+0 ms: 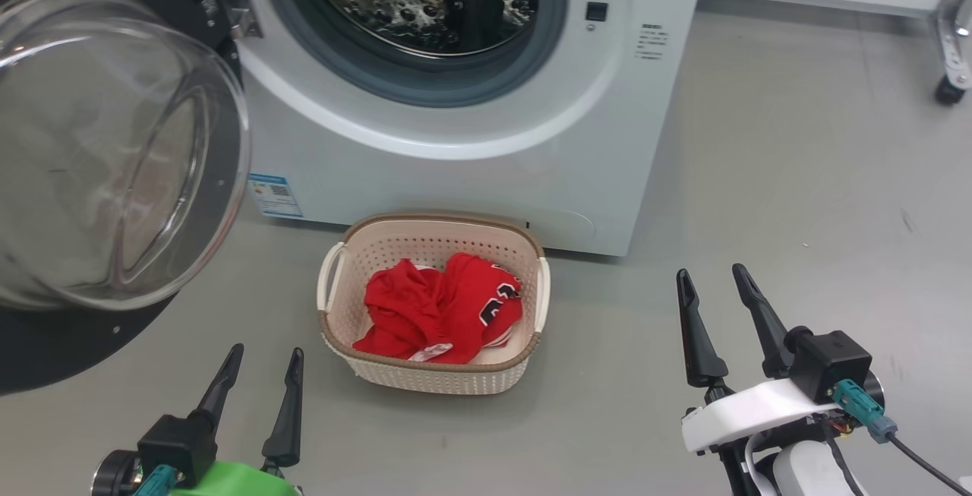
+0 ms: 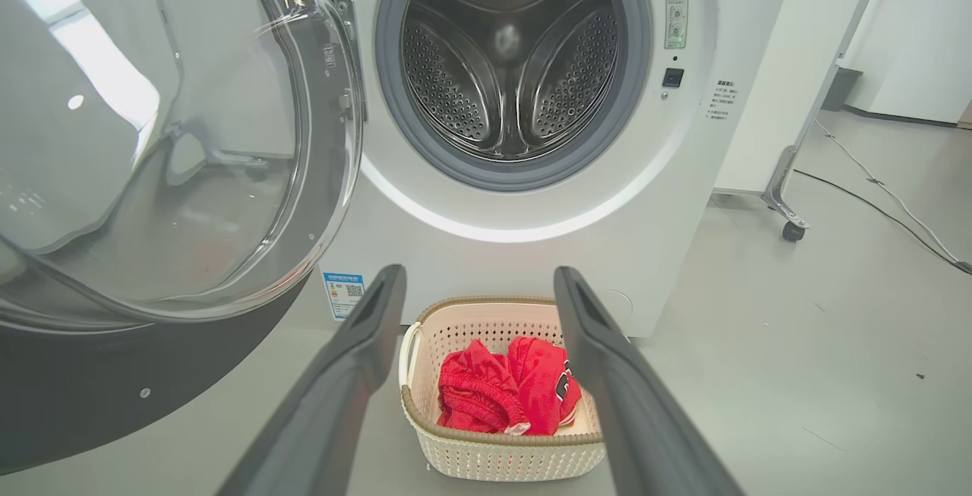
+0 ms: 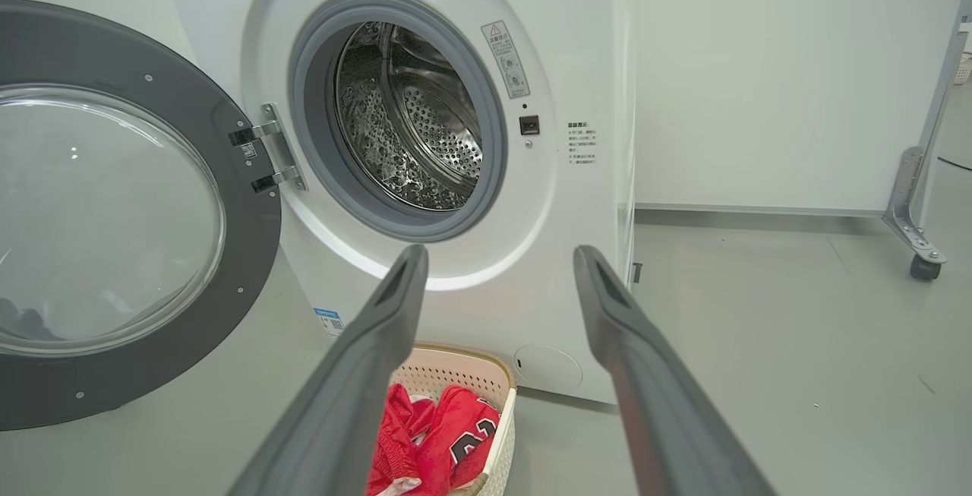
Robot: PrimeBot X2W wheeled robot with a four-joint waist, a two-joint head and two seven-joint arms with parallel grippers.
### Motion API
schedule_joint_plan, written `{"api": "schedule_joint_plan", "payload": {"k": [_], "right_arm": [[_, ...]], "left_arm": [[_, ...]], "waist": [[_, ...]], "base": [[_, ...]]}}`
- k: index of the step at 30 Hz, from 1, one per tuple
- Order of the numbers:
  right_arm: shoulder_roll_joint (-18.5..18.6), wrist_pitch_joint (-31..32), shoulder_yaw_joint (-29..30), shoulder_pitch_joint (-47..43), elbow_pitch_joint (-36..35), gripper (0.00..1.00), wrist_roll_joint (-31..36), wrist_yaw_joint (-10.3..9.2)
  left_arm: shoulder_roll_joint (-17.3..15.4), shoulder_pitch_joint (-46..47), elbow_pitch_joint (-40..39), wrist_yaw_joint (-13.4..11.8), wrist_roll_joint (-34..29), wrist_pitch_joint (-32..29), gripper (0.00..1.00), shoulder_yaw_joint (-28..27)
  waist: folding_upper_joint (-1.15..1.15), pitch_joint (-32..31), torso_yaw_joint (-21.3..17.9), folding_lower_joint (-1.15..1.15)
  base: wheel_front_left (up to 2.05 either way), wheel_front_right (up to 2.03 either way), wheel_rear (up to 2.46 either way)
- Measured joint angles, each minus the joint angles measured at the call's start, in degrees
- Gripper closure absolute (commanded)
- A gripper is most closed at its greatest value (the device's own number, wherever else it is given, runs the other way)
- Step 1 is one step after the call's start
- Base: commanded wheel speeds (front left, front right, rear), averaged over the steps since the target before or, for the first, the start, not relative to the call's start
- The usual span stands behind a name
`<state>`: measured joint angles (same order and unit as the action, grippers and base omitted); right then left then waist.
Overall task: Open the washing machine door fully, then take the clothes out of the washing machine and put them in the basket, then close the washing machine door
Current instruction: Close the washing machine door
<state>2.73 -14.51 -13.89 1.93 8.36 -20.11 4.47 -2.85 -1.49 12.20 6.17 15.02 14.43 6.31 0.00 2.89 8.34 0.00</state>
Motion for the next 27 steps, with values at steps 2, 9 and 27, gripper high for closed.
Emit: {"api": "schedule_joint_plan", "payload": {"k": [2, 9, 27], "right_arm": [[0.0, 0.0, -0.38, 0.0, 0.22, 0.0, 0.01, 0.01], [0.0, 0.0, -1.36, 0.0, 0.74, 0.0, -0.12, 0.18], [-0.05, 0.0, -3.43, -0.19, 0.97, 0.0, -2.07, 0.52]], "left_arm": [[0.0, 0.0, 0.03, -0.08, -0.01, 0.0, 0.0, -0.12], [0.01, 0.0, 0.02, -0.56, -0.02, 0.0, 0.0, -0.91], [-0.07, -0.21, -0.81, -1.11, -0.25, 0.0, 0.0, -2.61]], "waist": [[0.0, -0.09, 1.22, 0.0], [0.0, -0.66, 5.67, 0.0], [0.0, -2.76, 17.89, 0.0]], "base": [[0.0, 0.0, 0.0], [0.0, 0.0, 0.0], [0.0, 0.0, 0.0]]}}
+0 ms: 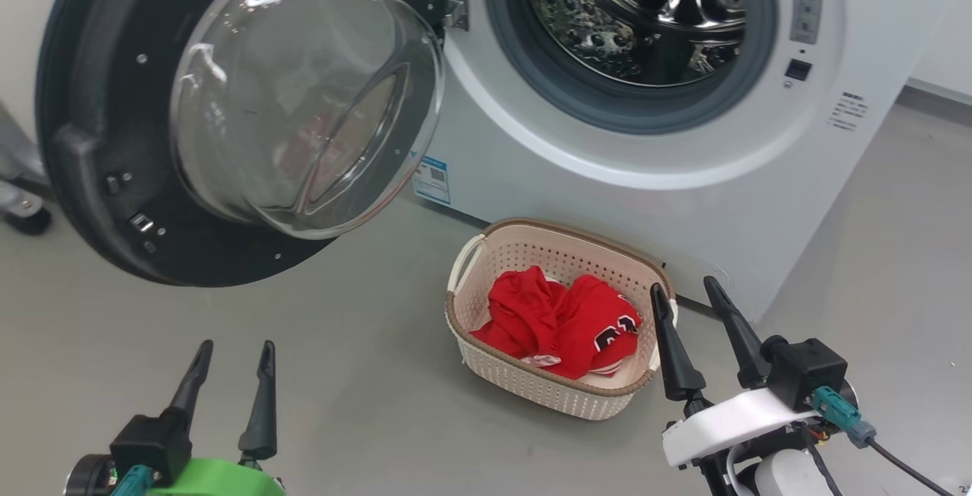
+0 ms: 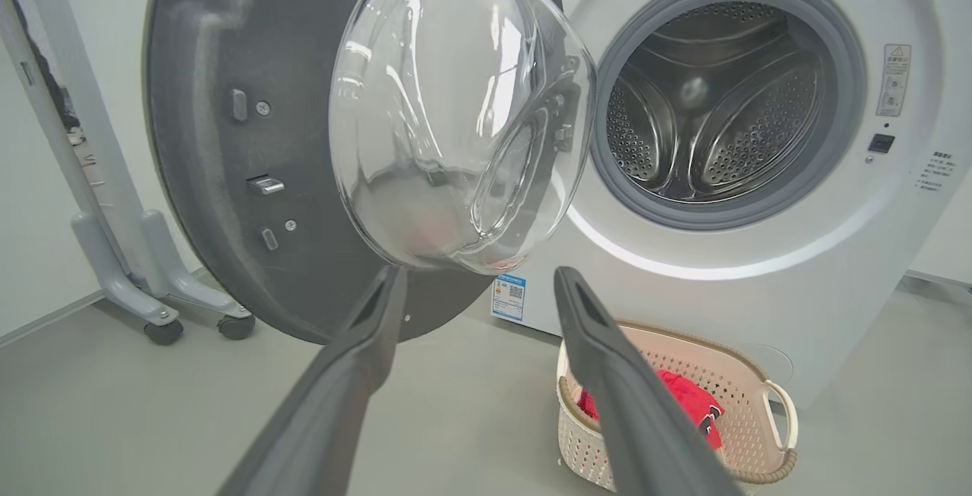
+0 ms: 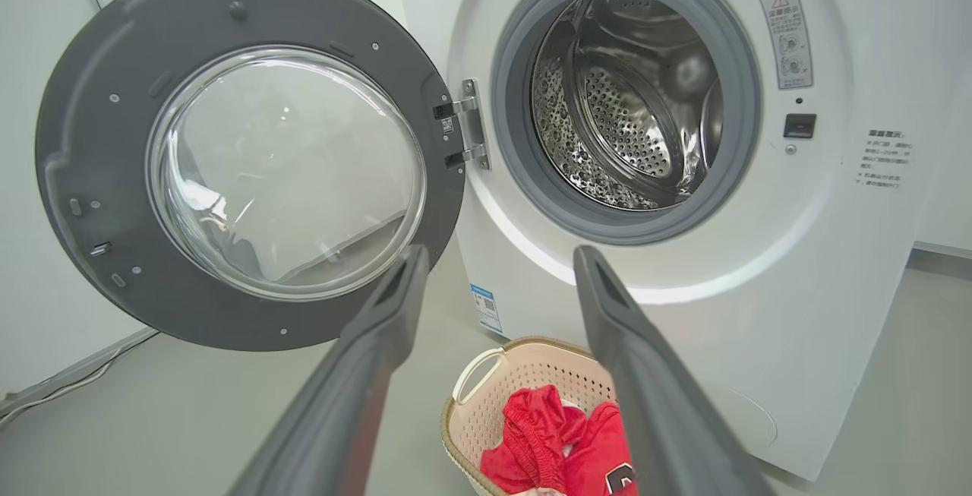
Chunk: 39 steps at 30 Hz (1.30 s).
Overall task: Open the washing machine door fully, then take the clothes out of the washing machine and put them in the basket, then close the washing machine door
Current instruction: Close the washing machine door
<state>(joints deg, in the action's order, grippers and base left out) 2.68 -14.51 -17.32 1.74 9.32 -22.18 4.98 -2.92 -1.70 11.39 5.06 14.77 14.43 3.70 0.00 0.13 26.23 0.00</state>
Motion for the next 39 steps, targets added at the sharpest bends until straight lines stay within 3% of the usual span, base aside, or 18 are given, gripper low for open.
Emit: {"api": "schedule_joint_plan", "payload": {"k": [9, 39], "right_arm": [[-0.02, 0.0, -1.85, 0.2, 0.68, 0.0, -0.24, 0.08], [0.0, 0.0, -3.0, 1.32, 1.66, 0.0, -1.48, 0.04]], "left_arm": [[0.0, -0.12, -1.23, -0.81, 0.83, 0.0, 0.0, -1.86], [-0.03, -1.88, -2.89, -1.0, 0.83, 0.0, 0.0, -2.12]], "waist": [[0.0, 0.27, 2.57, 0.0], [0.0, 0.62, 2.9, 0.0]], "base": [[0.0, 0.0, 0.0], [0.0, 0.0, 0.0]]}}
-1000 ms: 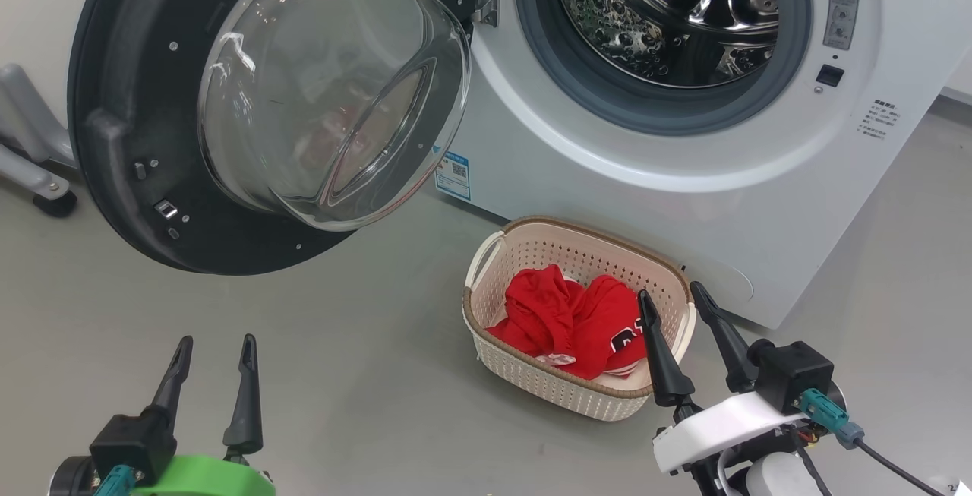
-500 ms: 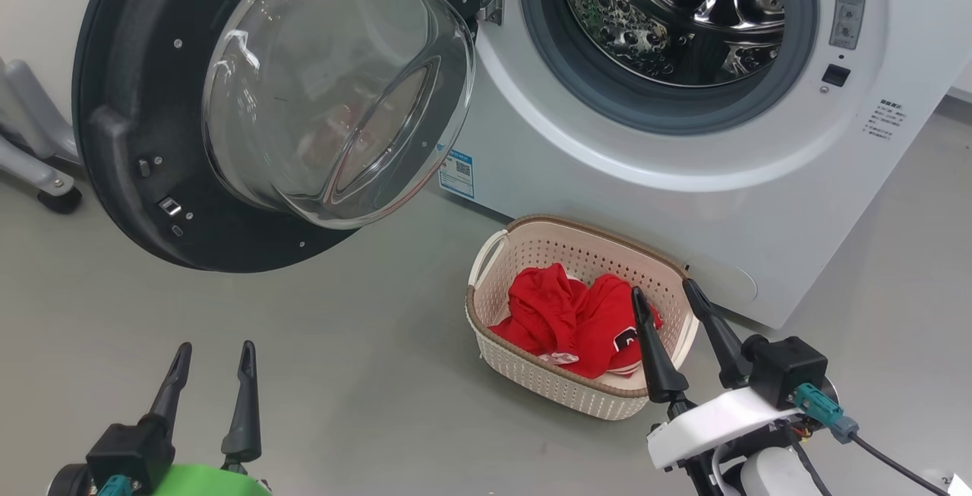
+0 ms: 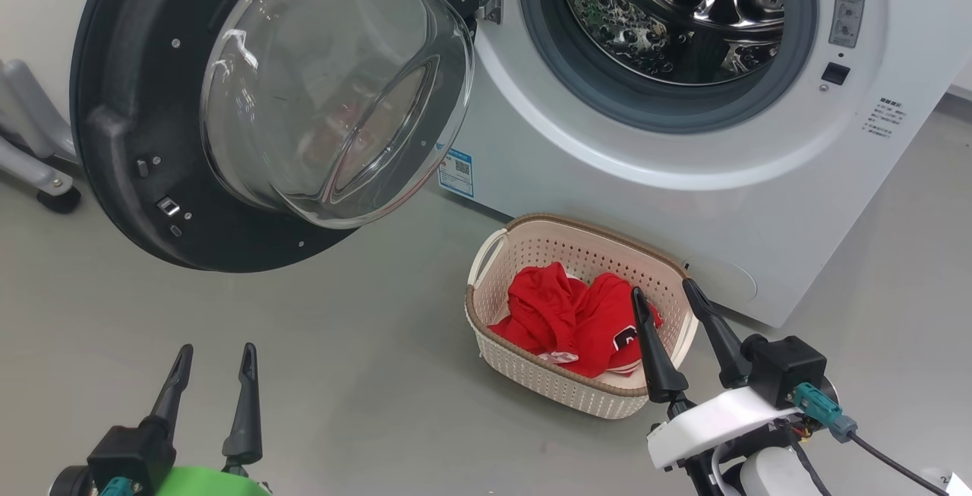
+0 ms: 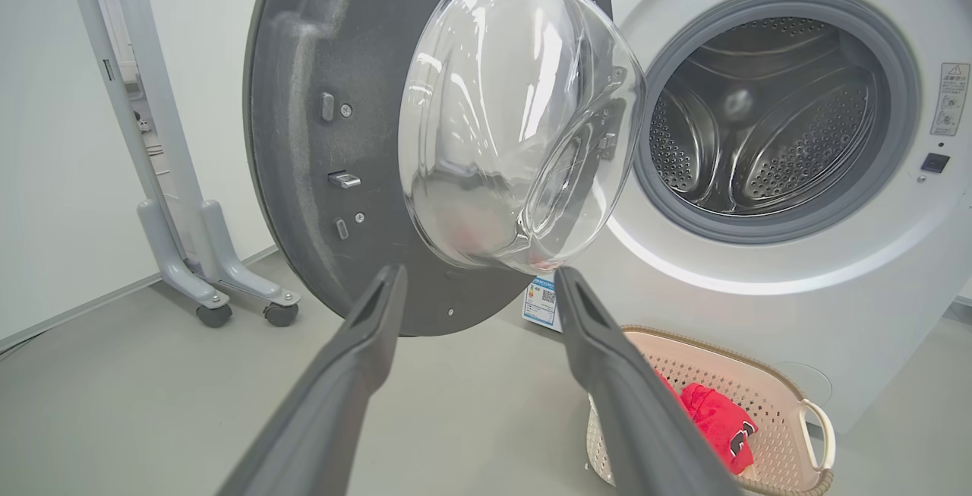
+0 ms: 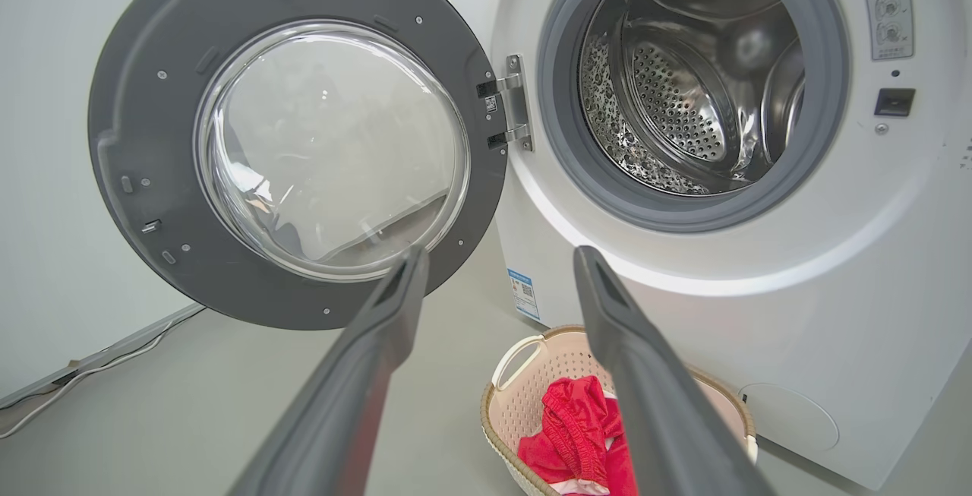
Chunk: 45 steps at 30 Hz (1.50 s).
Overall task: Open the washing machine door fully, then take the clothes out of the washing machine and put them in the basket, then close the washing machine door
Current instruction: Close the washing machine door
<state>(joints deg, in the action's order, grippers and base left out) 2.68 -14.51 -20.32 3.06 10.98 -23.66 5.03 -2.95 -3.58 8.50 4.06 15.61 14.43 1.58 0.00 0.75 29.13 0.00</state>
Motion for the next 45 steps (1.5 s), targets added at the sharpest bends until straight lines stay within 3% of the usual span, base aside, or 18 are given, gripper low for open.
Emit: {"api": "schedule_joint_plan", "payload": {"k": [45], "right_arm": [[0.01, 0.0, -0.45, 0.39, 0.6, 0.0, -0.44, -0.13]], "left_arm": [[-0.07, -0.18, -0.32, 0.01, -0.01, 0.0, 0.0, 0.26]], "waist": [[0.0, -0.36, -0.1, 0.0]], "base": [[0.0, 0.0, 0.0]]}}
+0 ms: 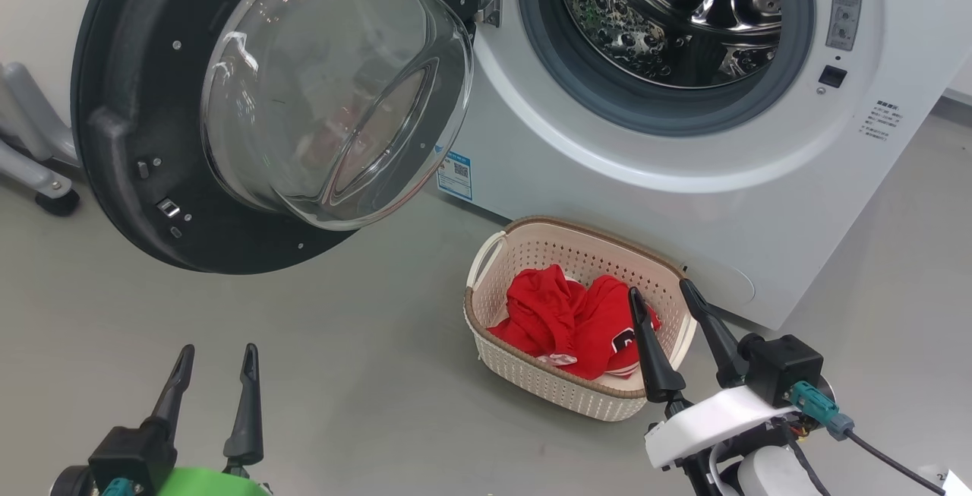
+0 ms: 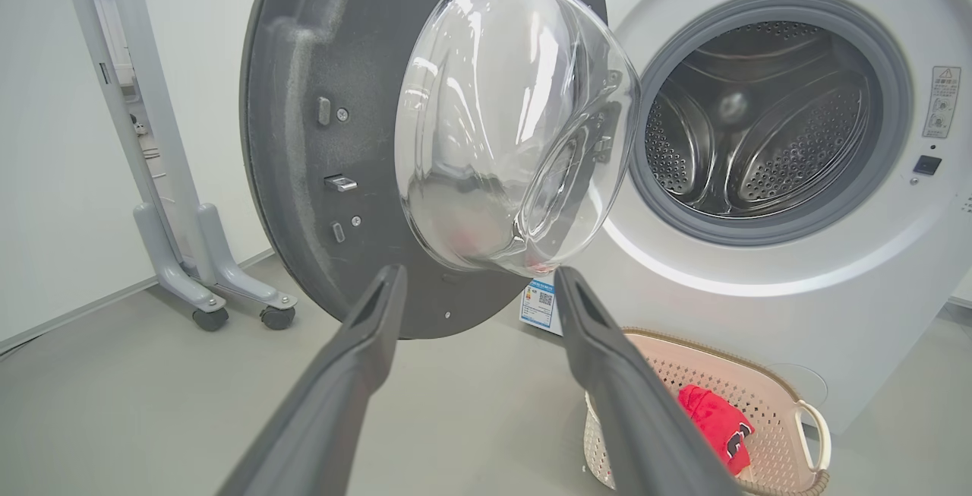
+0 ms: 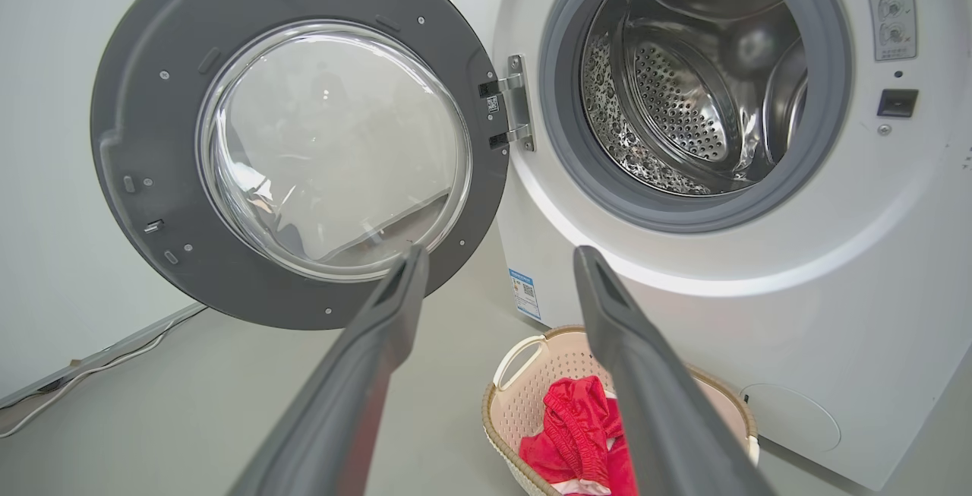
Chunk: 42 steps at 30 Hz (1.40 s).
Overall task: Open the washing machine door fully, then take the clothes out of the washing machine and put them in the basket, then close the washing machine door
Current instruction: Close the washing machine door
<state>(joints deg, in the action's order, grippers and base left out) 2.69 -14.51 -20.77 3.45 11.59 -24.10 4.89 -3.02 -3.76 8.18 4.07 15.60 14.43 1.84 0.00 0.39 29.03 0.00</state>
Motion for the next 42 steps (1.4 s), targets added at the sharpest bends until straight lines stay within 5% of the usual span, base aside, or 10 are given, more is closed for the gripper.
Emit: {"api": "schedule_joint_plan", "payload": {"k": [3, 4, 6, 15, 23, 42], "right_arm": [[0.0, 0.0, -0.01, 0.0, 0.0, 0.0, -0.01, -0.02], [0.0, 0.0, -0.04, 0.0, -0.04, 0.0, 0.0, -0.09], [0.0, 0.0, -0.05, 0.0, -0.08, 0.0, 0.0, -0.12], [0.02, 0.0, -0.03, 0.01, -0.08, 0.0, 0.3, -0.48], [0.05, 0.0, -0.02, 0.84, -0.1, 0.0, 2.25, -0.76], [1.8, 0.08, -1.94, 4.59, -0.02, 0.0, 5.2, -0.94]], "left_arm": [[-0.04, -0.01, -0.03, 0.0, 0.0, 0.0, 0.0, -0.01], [-0.08, -0.02, -0.19, 0.0, 0.0, 0.0, 0.25, -0.03], [-0.08, -0.03, -0.51, 0.0, 0.01, 0.0, 1.0, -0.05], [-0.56, -0.02, -1.68, 0.0, 0.02, 0.01, 1.0, -1.33], [-4.52, 0.32, -3.66, 0.0, 0.03, 0.01, 1.0, -4.79], [-22.4, 19.23, -5.84, 1.82, 6.42, -4.32, 1.0, -18.8]], "waist": [[0.0, 0.03, -0.01, 0.0], [0.0, 0.17, 0.0, 0.0], [0.0, 0.48, 0.02, 0.0], [0.0, 1.87, 0.11, 0.0], [0.0, 3.75, 0.19, 0.0], [0.0, 10.65, -1.33, 0.0]], "base": [[0.0, 0.0, 0.0], [0.0, 0.0, 0.0], [0.0, 0.0, 0.0], [0.0, 0.0, 0.0], [0.0, 0.0, 0.0], [0.0, 0.0, 0.0]]}}
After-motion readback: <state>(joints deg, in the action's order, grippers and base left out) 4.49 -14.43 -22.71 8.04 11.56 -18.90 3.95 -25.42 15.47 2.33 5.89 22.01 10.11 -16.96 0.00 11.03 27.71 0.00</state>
